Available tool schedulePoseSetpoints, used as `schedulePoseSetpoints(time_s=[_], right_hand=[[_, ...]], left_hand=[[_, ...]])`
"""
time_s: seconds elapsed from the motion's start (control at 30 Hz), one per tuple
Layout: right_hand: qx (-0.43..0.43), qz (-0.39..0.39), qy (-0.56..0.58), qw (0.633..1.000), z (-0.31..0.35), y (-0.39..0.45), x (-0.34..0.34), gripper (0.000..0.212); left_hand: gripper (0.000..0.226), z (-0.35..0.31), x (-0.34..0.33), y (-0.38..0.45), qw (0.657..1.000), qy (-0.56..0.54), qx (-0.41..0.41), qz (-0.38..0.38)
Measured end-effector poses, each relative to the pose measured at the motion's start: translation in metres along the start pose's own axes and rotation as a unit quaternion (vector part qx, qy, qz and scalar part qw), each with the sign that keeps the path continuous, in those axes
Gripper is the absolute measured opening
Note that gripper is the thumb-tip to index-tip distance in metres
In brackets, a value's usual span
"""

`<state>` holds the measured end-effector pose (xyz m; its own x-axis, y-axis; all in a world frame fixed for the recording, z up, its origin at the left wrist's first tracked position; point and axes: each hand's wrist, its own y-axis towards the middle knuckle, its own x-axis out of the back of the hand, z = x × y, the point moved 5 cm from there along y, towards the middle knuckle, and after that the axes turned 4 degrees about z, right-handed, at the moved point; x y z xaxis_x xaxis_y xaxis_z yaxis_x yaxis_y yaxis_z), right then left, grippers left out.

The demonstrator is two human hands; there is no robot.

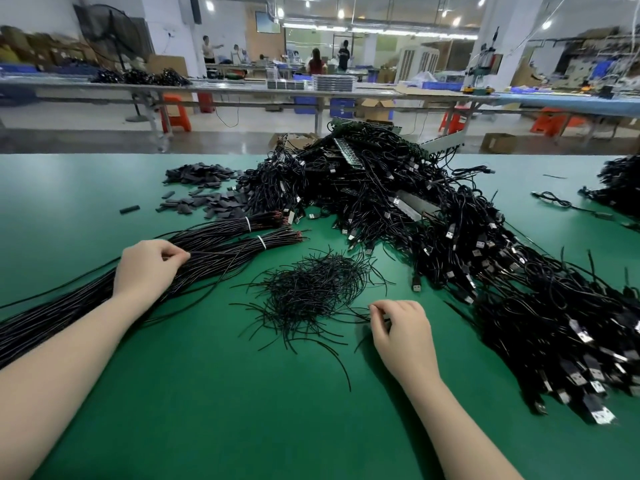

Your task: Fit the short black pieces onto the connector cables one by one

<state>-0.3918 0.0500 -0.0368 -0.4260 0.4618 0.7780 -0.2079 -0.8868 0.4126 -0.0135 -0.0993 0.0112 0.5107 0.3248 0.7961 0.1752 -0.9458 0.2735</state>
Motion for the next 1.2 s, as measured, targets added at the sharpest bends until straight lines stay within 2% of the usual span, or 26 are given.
schedulePoseSetpoints(time_s=[0.07, 0.17, 0.23, 0.3, 0.33, 0.4, 0.5, 0.6, 0.67, 0.7, 0.77, 0.83, 0.9, 1.03, 1.1, 1.2], right_hand=[[-0.007, 0.006, 0.005, 1.0, -0.003, 0.001, -0.001, 0.014], [-0.018, 0.009, 0.018, 1.0, -0.006, 0.0, -0.001, 0.016], [-0.023, 0.013, 0.022, 0.999, -0.008, 0.0, -0.002, 0.017], [-0.027, 0.019, 0.021, 0.999, -0.008, 0.0, -0.003, 0.017], [-0.029, 0.022, 0.02, 0.999, -0.006, 0.0, -0.003, 0.017], [-0.024, -0.001, 0.029, 0.999, 0.0, 0.0, 0.004, 0.017], [0.05, -0.05, 0.063, 0.996, 0.03, -0.007, 0.019, 0.03], [0.136, 0.077, 0.083, 0.984, 0.092, -0.012, 0.008, 0.058], [0.215, 0.165, 0.085, 0.959, 0.146, -0.014, -0.013, 0.076], [0.241, 0.198, 0.088, 0.946, 0.171, -0.015, -0.024, 0.079], [0.263, 0.24, 0.078, 0.931, 0.21, -0.011, -0.038, 0.069], [0.31, 0.216, 0.006, 0.926, 0.233, -0.003, -0.043, 0.046], [0.368, 0.121, -0.089, 0.917, 0.251, 0.008, -0.029, 0.035], [0.451, -0.012, -0.108, 0.886, 0.29, 0.031, 0.025, 0.029], [0.443, -0.055, -0.079, 0.892, 0.302, 0.047, 0.059, 0.027], [0.358, -0.075, 0.023, 0.93, 0.305, 0.076, 0.118, 0.025]], left_hand=[[0.015, 0.002, 0.003, 0.005, 0.999, -0.027, 0.013, -0.016], [0.015, 0.009, 0.007, 0.007, 0.99, -0.097, 0.075, -0.07], [0.015, 0.021, 0.015, 0.005, 0.96, -0.185, 0.151, -0.146], [0.015, 0.029, 0.03, -0.001, 0.912, -0.274, 0.2, -0.229], [0.018, 0.028, 0.039, -0.004, 0.908, -0.269, 0.185, -0.262], [0.015, 0.015, 0.053, -0.013, 0.929, -0.232, 0.097, -0.272], [0.01, -0.008, 0.05, -0.043, 0.962, -0.179, -0.073, -0.193], [0.011, -0.013, 0.037, -0.082, 0.968, -0.115, -0.195, -0.104], [0.01, -0.013, 0.029, -0.104, 0.963, -0.098, -0.24, -0.068], [0.01, -0.012, 0.026, -0.112, 0.96, -0.099, -0.256, -0.058], [0.013, -0.006, 0.025, -0.124, 0.953, -0.1, -0.282, -0.051], [0.027, 0.004, 0.026, -0.126, 0.953, -0.1, -0.282, -0.038], [0.041, 0.019, 0.03, -0.123, 0.964, -0.076, -0.253, -0.023], [0.035, 0.055, 0.039, -0.112, 0.981, 0.02, -0.192, 0.012], [0.021, 0.065, 0.051, -0.108, 0.985, 0.011, -0.17, 0.0], [0.004, 0.068, 0.058, -0.104, 0.985, -0.006, -0.17, -0.01]])
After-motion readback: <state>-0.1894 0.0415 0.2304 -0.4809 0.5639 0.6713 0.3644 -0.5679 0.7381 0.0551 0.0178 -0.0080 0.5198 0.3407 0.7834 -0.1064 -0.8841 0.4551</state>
